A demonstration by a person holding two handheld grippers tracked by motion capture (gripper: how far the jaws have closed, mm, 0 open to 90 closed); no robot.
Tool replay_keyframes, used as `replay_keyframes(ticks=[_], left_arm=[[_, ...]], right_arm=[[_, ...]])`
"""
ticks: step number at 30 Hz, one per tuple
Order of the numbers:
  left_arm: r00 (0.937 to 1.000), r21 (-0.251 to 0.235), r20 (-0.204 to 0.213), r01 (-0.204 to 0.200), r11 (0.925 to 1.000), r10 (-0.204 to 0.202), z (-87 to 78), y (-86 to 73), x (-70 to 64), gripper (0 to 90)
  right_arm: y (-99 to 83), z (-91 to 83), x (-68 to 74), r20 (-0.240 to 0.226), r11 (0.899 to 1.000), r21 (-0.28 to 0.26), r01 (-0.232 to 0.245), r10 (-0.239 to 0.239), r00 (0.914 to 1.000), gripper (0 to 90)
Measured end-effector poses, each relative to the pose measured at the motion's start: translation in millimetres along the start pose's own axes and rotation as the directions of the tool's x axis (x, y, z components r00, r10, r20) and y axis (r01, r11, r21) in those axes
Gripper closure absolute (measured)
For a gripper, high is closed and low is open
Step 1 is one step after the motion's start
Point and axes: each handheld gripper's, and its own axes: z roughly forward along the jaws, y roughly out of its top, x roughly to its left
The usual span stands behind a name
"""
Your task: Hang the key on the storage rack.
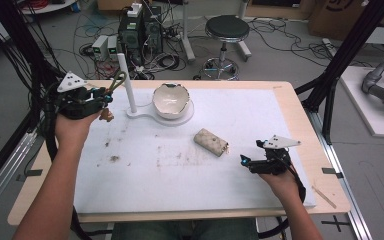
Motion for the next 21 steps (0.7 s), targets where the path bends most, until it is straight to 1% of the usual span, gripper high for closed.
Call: replay_keyframes(ticks=[4,9,13,16,18,19,20,21], left_arm=[[0.9999,0.023,-0.012,0.002,0.9997,-0.002,7.7,-2.1,2.1,70.3],[0.9994,0.016,-0.028,0.020,0.9997,-0.019,10.5,-3.0,6.2,70.2],[0.9992,0.033,-0.036,0.021,0.9992,-0.020,12.7,-4.7,9.8,70.2],[0.9989,0.032,-0.035,0.031,0.9990,-0.030,14.1,-5.3,11.0,69.9],[0.9985,0.043,-0.037,0.043,0.9982,-0.041,15.9,-6.0,11.7,68.3],[0.9984,0.049,-0.041,0.041,0.9980,-0.039,16.5,-6.2,12.0,67.2],[0.9978,0.051,-0.053,0.043,0.9978,-0.041,17.1,-6.4,12.1,63.8],[0.9966,0.056,-0.071,0.047,0.9973,-0.043,17.6,-6.4,12.3,58.0]], right_arm=[[-0.2,-0.1,-0.5,-0.002,1.000,0.001,-0.005,0.005,1.0000,16.4],[-0.7,0.5,-1.7,-0.001,1.000,0.003,-0.008,0.008,1.0000,16.4],[-0.8,0.9,-2.1,0.000,1.000,0.003,-0.006,0.006,1.0000,16.4],[-0.8,0.4,-1.6,-0.002,1.000,0.005,-0.010,0.010,1.0000,16.4],[-0.9,0.6,-1.6,0.000,1.000,0.005,-0.007,0.007,1.0000,16.4],[-0.8,0.6,-1.3,0.000,1.000,0.006,-0.008,0.008,1.0000,16.4],[-0.8,0.8,-1.3,0.000,1.000,0.006,-0.006,0.006,1.0000,16.4],[-0.8,0.9,-1.2,-0.001,1.000,0.006,-0.005,0.005,1.0000,16.4]])
